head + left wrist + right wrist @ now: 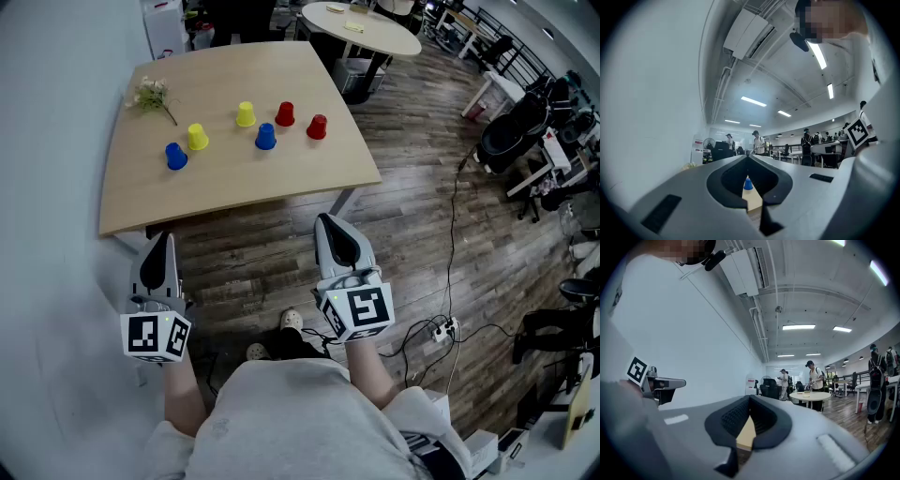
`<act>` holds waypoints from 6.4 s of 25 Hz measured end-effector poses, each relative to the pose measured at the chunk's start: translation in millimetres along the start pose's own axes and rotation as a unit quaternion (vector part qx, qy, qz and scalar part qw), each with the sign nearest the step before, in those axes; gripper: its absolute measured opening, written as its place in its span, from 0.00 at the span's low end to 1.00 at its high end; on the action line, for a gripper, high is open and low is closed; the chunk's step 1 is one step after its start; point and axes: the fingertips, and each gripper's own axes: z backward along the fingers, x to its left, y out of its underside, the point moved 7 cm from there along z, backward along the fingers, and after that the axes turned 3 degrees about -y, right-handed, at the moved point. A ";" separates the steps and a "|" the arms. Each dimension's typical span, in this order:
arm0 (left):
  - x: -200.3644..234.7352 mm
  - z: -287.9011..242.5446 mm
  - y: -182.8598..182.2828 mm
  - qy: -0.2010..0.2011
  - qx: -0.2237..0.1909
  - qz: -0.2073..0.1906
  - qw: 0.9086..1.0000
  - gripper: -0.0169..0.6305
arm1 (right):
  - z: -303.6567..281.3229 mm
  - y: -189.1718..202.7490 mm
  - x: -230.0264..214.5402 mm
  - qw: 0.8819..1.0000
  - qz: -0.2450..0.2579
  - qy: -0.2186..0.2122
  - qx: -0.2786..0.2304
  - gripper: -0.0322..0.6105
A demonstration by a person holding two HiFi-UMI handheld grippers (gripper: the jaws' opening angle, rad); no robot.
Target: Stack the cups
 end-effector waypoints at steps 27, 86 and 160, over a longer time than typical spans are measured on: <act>-10.0 -76.8 8.5 -0.019 0.006 0.007 1.000 0.04 | -75.5 9.7 -52.2 0.998 -0.009 -0.061 0.007 0.07; 245.9 -320.0 236.5 0.005 0.304 0.009 0.953 0.36 | -389.1 95.6 -38.0 0.992 -0.057 0.016 0.116 0.07; 201.3 -401.1 257.7 0.033 0.297 -0.038 0.954 0.41 | -391.3 207.1 -50.0 0.965 -0.069 -0.044 0.248 0.41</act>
